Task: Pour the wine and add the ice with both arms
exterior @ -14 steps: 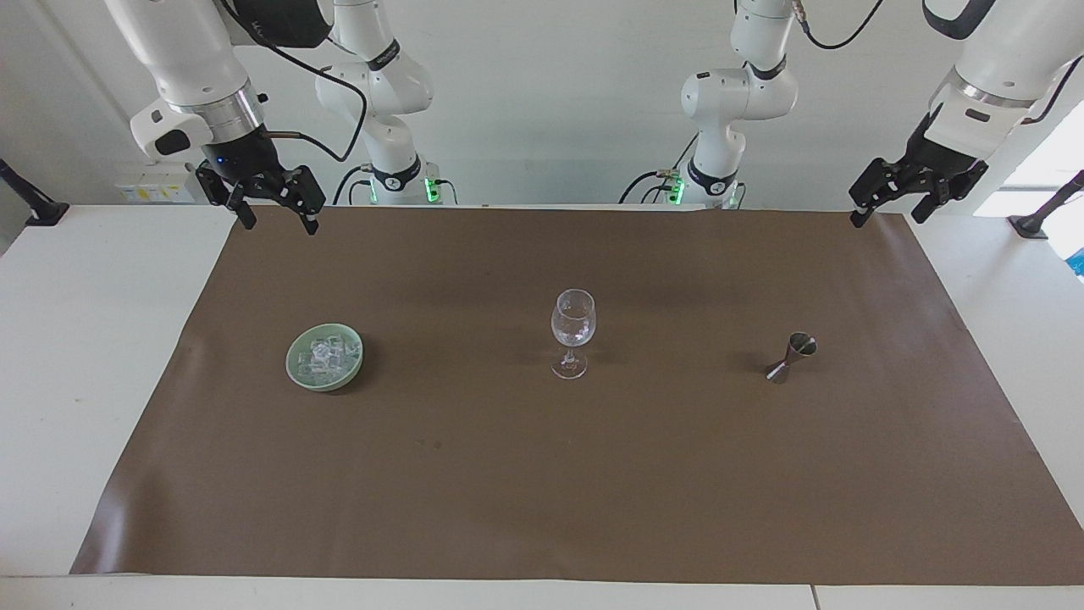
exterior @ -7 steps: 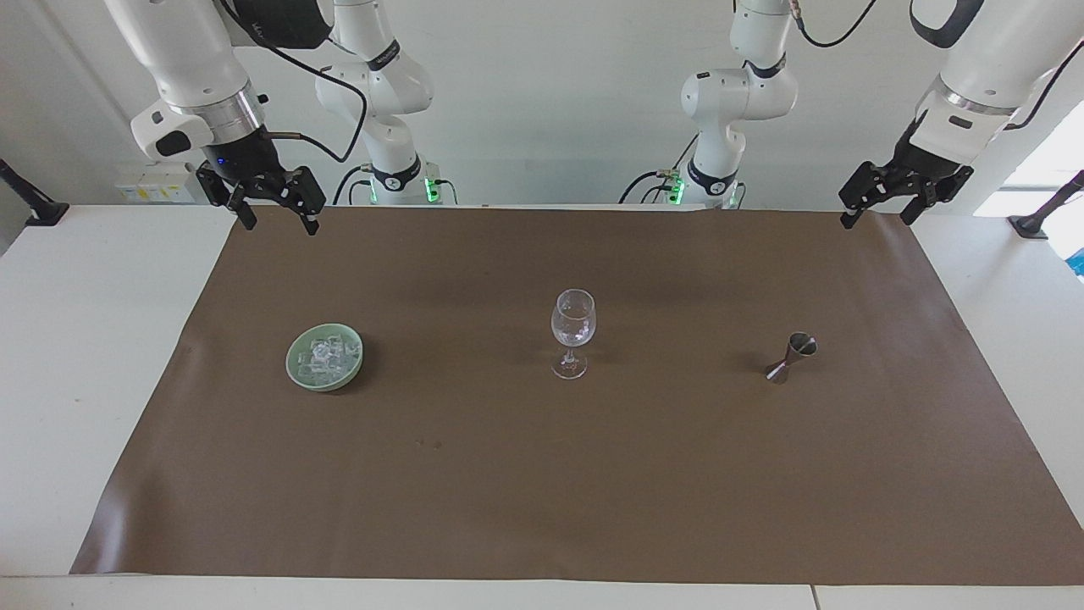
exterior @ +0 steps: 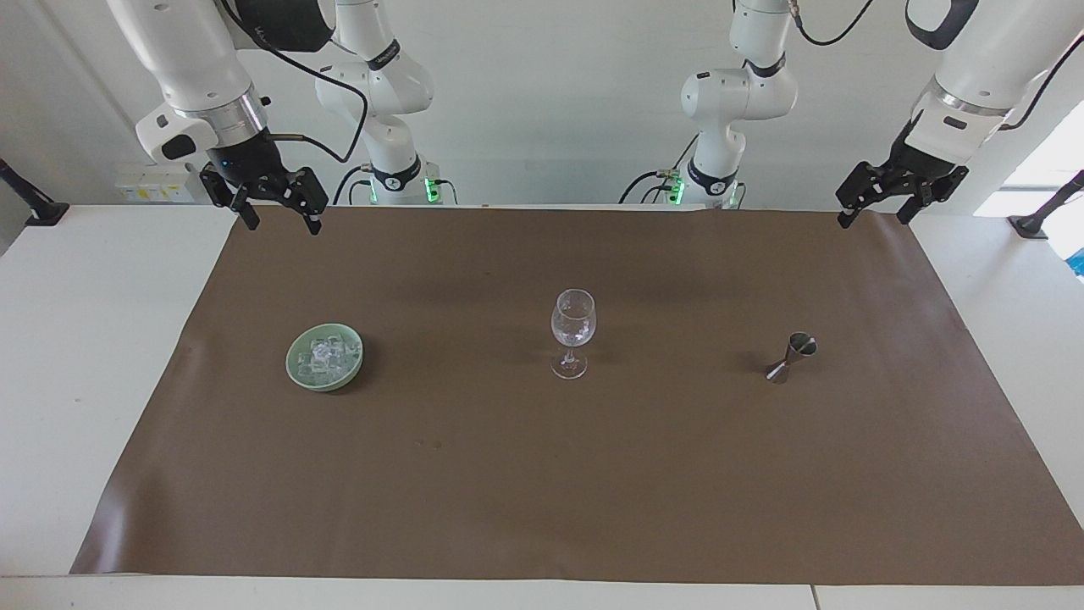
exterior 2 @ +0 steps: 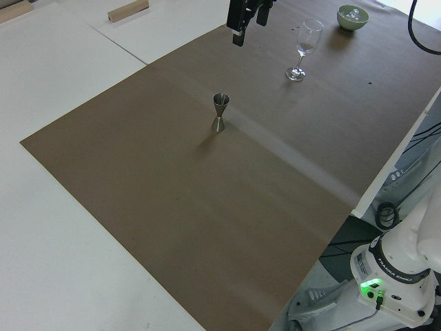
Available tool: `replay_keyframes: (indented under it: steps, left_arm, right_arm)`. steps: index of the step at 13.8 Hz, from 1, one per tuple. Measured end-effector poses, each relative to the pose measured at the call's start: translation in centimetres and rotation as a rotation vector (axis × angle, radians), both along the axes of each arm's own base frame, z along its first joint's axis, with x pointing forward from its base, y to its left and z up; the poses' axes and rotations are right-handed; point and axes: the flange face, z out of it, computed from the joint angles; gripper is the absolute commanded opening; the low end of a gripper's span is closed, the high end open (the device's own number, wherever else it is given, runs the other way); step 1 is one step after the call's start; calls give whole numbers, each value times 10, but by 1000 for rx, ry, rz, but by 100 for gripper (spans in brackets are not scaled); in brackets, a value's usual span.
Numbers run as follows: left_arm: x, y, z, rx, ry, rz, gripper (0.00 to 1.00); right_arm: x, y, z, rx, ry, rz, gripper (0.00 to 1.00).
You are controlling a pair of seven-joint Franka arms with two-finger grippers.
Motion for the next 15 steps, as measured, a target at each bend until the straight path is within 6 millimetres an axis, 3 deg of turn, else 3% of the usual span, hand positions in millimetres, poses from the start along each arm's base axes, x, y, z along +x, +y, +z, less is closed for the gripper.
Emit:
replay_keyframes:
  steps: [15]
  left_arm:
    - [0,2,-1,0,2,3,100]
  right_arm:
    - [-1,-2,-5,0,-12,-3,100]
